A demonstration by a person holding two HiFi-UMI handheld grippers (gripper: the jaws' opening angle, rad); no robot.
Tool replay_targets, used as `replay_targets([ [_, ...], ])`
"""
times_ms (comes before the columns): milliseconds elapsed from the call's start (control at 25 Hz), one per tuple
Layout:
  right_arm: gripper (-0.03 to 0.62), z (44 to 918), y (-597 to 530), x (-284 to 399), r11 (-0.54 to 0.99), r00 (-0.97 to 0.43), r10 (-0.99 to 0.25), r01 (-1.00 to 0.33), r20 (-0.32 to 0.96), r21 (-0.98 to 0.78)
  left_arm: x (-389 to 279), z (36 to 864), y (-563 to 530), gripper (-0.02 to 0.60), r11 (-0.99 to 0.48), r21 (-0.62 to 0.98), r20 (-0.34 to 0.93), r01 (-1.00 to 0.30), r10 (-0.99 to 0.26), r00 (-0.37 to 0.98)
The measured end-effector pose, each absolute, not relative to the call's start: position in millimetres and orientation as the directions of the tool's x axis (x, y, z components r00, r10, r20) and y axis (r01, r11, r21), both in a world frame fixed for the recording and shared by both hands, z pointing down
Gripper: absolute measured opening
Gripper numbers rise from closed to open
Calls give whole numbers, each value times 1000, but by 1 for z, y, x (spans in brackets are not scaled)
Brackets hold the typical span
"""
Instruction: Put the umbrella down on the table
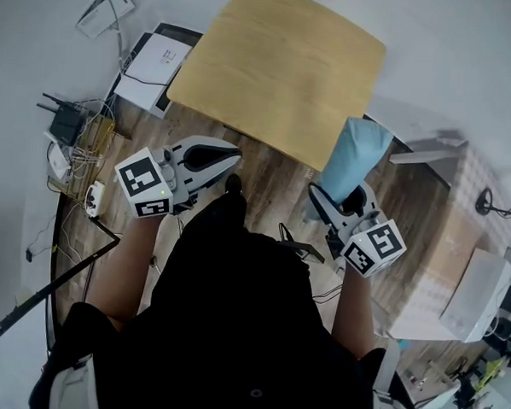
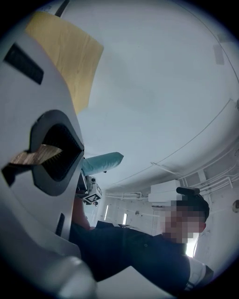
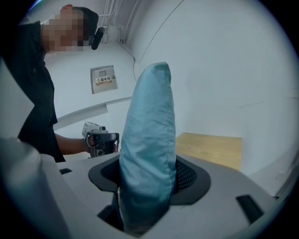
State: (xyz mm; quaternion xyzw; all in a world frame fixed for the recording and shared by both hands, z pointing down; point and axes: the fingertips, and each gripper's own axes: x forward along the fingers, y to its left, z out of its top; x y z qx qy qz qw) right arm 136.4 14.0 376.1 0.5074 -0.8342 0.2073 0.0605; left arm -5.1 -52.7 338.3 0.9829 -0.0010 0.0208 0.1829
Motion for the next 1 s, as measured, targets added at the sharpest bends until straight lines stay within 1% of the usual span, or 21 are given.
replay_targets([
  [200, 278, 370, -32, 146, 370, -447, -828, -889, 339, -269, 9, 326, -106, 5, -939, 342, 0, 33, 35, 999],
  [400, 278, 360, -73, 151, 355, -423, -840, -902, 340, -247, 14, 328, -148, 5, -944, 327, -3, 46, 48, 999],
  [600, 278, 349, -103, 163, 340, -397, -854, -915, 336, -219, 21, 336, -178, 5, -941, 336, -13, 43, 41, 999],
  [760, 278, 351, -119, 175, 331, -390, -848, -918, 359, -217, 33, 337, -195, 5, -944, 329, -13, 35, 33, 999],
  [1000, 278, 371, -157, 196, 352, -424, -816, -904, 392, -245, 55, 348, -232, 5, -942, 335, 3, -12, -12, 1000],
])
